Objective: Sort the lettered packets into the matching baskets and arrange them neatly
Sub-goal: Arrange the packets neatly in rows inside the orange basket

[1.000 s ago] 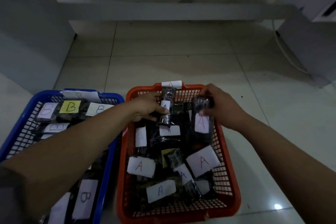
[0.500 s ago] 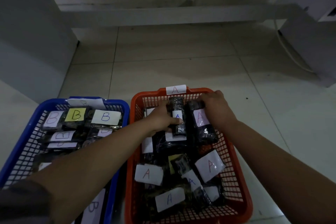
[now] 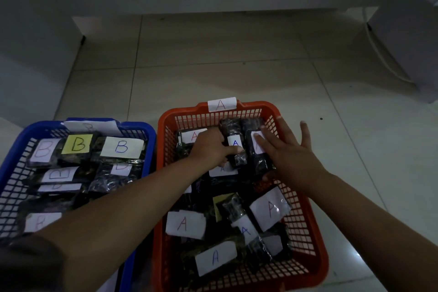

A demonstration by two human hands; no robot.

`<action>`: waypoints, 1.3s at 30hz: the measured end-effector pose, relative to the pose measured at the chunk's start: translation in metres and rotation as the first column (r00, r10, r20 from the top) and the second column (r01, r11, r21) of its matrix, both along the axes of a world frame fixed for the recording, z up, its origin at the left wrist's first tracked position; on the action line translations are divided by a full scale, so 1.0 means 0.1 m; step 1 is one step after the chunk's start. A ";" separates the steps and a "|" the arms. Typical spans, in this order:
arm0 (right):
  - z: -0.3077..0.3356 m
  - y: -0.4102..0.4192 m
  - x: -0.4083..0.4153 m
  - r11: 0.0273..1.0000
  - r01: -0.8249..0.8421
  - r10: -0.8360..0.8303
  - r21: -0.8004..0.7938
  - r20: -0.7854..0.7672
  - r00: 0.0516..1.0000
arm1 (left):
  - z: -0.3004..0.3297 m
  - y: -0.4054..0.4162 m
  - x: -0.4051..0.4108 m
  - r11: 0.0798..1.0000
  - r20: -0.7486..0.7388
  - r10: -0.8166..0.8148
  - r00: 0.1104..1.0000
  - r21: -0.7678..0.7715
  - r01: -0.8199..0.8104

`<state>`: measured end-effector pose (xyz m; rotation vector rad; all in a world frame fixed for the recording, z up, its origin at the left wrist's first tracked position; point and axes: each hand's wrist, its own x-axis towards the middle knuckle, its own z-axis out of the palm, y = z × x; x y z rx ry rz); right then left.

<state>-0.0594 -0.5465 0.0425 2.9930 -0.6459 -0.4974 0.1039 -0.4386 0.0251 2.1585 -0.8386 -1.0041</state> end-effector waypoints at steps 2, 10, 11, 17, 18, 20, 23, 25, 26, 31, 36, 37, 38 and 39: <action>0.01 0.00 0.02 1.000 0.016 -0.016 0.007 -0.024 1.000 | 0.00 -0.01 0.01 0.999 0.061 -0.034 0.998 0.020 0.032; 0.30 0.05 -0.11 0.950 0.082 -0.179 0.301 0.309 0.934 | 0.21 0.18 0.10 0.984 0.102 -0.172 0.980 0.071 0.165; 0.35 0.08 -0.17 0.948 0.069 -0.169 0.310 0.307 0.937 | 0.25 0.24 0.11 0.978 0.104 -0.202 0.974 0.080 0.195; 0.33 0.35 -0.53 0.952 -0.131 0.126 0.278 0.036 0.991 | 0.47 0.52 -0.04 0.854 0.100 -0.505 0.857 0.206 0.479; 0.29 0.39 -0.57 0.954 -0.177 0.174 0.244 0.032 0.984 | 0.49 0.56 -0.07 0.828 0.076 -0.537 0.840 0.236 0.508; 0.19 0.45 -0.68 0.958 -0.235 0.231 0.163 0.044 0.972 | 0.52 0.64 -0.12 0.798 0.055 -0.568 0.821 0.279 0.533; 0.09 0.50 -0.78 0.972 -0.219 0.202 0.090 0.165 0.965 | 0.47 0.71 -0.22 0.755 0.045 -0.621 0.783 0.304 0.581; 0.15 0.49 -0.78 0.990 -0.093 0.066 0.102 0.237 0.969 | 0.46 0.73 -0.29 0.715 0.041 -0.663 0.747 0.332 0.616; 0.18 0.48 -0.78 0.992 -0.047 0.017 0.119 0.241 0.970 | 0.45 0.73 -0.31 0.705 0.042 -0.672 0.740 0.342 0.621; 0.13 0.54 -0.71 0.974 -0.167 0.142 0.152 0.166 0.976 | 0.42 0.77 -0.36 0.743 0.059 -0.638 0.768 0.310 0.594; 0.09 0.58 -0.59 0.966 -0.150 0.119 0.209 0.154 0.981 | 0.37 0.77 -0.36 0.805 0.013 -0.558 0.830 0.252 0.537; 0.09 0.57 -0.58 0.963 -0.136 0.097 0.235 0.167 0.981 | 0.36 0.77 -0.35 0.820 -0.002 -0.537 0.844 0.236 0.522; 0.10 0.57 -0.58 0.960 -0.119 0.074 0.255 0.181 0.981 | 0.34 0.77 -0.35 0.830 -0.015 -0.520 0.854 0.228 0.510; 0.10 0.58 -0.59 0.960 -0.101 0.047 0.263 0.202 0.978 | 0.33 0.78 -0.35 0.835 -0.025 -0.509 0.860 0.225 0.501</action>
